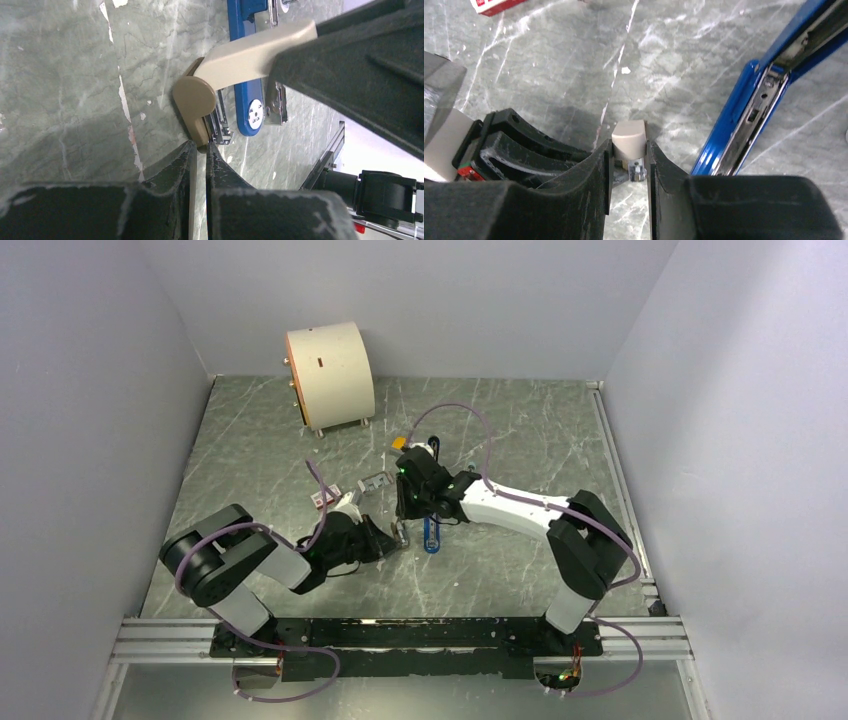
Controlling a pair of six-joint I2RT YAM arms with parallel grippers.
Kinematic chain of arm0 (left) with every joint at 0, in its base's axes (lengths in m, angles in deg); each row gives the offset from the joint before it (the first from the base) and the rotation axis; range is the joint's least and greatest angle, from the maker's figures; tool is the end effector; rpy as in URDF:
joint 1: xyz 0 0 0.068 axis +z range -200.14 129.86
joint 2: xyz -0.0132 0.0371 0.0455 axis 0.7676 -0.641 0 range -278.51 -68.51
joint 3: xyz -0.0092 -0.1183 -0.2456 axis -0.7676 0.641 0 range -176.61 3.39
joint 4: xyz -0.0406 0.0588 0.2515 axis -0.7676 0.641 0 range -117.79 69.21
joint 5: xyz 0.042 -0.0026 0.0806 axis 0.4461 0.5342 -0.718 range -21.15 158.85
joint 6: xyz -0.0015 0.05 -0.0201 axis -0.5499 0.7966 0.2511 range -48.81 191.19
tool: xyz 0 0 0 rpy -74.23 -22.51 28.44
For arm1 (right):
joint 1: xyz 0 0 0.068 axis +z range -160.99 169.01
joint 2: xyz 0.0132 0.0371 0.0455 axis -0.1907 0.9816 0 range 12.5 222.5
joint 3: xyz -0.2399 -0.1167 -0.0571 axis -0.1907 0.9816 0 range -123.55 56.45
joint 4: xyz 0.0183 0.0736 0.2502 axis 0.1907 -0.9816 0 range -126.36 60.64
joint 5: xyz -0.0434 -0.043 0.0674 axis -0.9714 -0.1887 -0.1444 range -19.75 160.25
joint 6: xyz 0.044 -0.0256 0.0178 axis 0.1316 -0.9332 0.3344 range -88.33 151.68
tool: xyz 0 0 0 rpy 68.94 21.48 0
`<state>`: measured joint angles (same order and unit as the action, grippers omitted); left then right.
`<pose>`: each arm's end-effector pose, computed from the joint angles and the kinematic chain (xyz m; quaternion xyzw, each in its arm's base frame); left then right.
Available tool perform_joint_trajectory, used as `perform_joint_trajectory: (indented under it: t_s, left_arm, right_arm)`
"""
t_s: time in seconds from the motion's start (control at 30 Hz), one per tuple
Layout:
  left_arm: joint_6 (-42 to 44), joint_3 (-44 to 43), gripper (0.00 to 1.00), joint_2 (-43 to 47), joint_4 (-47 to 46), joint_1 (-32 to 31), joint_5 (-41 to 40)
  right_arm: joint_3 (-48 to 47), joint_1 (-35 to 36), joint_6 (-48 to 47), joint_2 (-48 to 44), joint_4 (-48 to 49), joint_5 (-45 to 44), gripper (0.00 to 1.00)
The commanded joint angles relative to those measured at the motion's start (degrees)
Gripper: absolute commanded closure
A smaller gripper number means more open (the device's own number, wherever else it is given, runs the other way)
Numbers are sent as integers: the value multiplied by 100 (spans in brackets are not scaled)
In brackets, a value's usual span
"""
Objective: Load the staples into the stapler
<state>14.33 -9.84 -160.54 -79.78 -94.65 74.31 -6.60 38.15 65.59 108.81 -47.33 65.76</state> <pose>0.1642 -0.1661 0.0993 -0.0667 0.8486 -0.4305 0.3002 0.2347 0.2670 0.2063 -0.1120 0.9360 0.1922 0.2727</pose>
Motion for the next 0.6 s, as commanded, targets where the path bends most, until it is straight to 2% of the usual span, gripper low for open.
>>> perform_joint_trajectory:
  t_s: [0.0, 0.33, 0.57]
  left_arm:
    - [216, 159, 94, -317, 630, -145, 113]
    - [170, 172, 93, -296, 667, -146, 5]
    - [44, 65, 80, 72, 1110, -146, -142]
  right_arm:
    - [-245, -54, -366, 270, 568, -136, 70]
    - [-256, -50, -597, 580, 827, -233, 66]
    - [84, -46, -429, 158, 767, -114, 44]
